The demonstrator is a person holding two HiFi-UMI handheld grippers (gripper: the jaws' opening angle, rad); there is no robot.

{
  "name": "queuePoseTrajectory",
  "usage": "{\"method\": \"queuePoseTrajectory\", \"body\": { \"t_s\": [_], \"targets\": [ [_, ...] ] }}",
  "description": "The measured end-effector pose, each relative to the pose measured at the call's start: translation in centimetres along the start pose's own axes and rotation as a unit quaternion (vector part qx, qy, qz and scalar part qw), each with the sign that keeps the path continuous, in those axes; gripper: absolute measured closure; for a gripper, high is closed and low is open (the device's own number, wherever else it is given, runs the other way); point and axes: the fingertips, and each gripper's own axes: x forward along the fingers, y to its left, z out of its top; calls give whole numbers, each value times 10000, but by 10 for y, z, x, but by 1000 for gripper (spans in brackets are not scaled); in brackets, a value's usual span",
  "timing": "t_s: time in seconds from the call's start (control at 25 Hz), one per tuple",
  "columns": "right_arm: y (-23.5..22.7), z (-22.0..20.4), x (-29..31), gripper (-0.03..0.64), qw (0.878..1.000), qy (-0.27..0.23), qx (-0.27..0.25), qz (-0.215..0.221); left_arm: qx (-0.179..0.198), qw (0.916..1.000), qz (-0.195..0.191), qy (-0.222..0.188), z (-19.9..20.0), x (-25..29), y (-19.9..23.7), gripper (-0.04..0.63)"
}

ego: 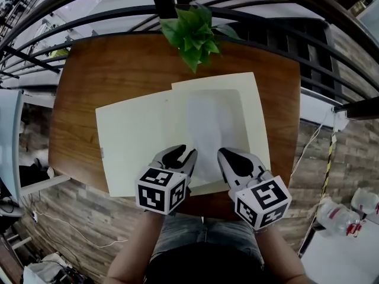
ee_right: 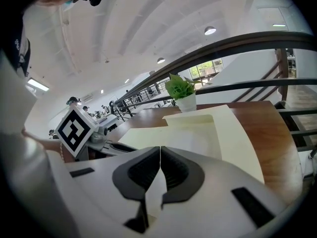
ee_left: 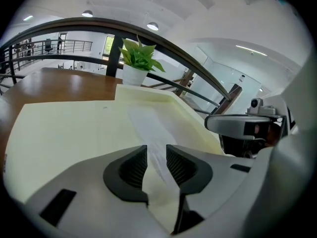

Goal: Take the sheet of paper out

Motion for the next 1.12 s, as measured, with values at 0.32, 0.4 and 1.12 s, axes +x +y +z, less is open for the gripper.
{"method": "queuePoseTrajectory", "body": {
  "t_s": [0.32,0.4,1.12],
  "targets": [
    [-4,1,7,589,9996,-51,271,15,-23,9997,30,245,2,21,5,486],
    [-4,2,9,589,9997,-53,238,34,-24,9995,15,301,2,27,5,487],
    [-5,3,13,589,9996,-151,93,234,217,9979,411,455,-1,49,11,494]
  ]
}}
